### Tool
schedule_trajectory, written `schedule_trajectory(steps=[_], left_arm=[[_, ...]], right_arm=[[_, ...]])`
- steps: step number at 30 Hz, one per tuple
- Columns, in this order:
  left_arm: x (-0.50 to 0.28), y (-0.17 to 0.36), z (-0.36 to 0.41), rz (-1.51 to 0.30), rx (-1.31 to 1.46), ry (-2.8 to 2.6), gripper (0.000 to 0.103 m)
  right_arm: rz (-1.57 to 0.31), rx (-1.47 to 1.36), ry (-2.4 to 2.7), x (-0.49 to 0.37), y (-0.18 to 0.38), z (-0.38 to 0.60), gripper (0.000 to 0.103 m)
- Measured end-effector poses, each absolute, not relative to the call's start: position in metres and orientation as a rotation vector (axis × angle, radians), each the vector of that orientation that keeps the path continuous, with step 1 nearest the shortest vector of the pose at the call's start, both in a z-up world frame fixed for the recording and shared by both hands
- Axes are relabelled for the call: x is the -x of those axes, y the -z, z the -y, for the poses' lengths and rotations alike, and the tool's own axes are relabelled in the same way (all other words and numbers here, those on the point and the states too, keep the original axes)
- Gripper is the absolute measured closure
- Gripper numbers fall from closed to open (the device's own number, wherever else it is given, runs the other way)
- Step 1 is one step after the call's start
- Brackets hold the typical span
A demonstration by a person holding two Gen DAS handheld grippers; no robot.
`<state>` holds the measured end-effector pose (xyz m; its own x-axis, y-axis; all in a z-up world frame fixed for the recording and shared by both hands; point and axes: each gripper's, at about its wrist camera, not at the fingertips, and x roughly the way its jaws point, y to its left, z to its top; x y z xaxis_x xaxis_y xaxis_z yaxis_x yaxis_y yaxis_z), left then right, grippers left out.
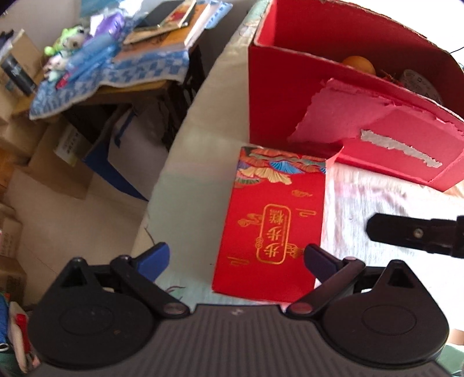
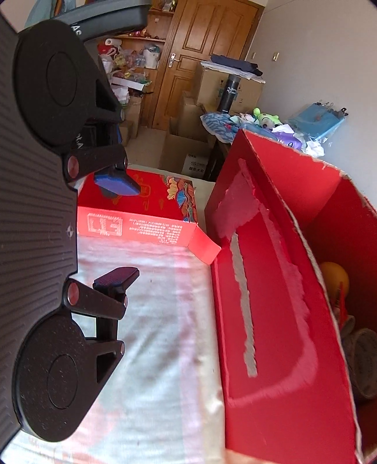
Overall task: Organize objects
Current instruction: 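Move the right gripper down to the red gift box on the sheet, then close the right gripper on the red gift box, holding it upright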
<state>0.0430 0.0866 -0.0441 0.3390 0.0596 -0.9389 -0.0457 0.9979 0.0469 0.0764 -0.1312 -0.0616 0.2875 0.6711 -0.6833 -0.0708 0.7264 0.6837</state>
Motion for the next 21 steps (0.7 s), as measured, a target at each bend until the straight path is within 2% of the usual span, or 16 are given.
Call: schedule_trajectory(steps=[4,17,21], left_arm=[[-0.049,0.052,-0.085,-1.227,-0.026,-0.019,0.000],[-0.064,0.061,-0.082,-1.232,-0.021,0.142,0.000],[-0.067,0.069,-0.085,-1.273,-0.008,0.167,0.004]], right_arm=[[-1.197,-0.578,-0.533,-0.084,0.066,0.119,0.045],[-1.255,-0.563,-0.528,-0.099,0.086,0.089,0.044],[-1.276,-0.577,-0.550,-0.099,0.089,0.086,0.044]])
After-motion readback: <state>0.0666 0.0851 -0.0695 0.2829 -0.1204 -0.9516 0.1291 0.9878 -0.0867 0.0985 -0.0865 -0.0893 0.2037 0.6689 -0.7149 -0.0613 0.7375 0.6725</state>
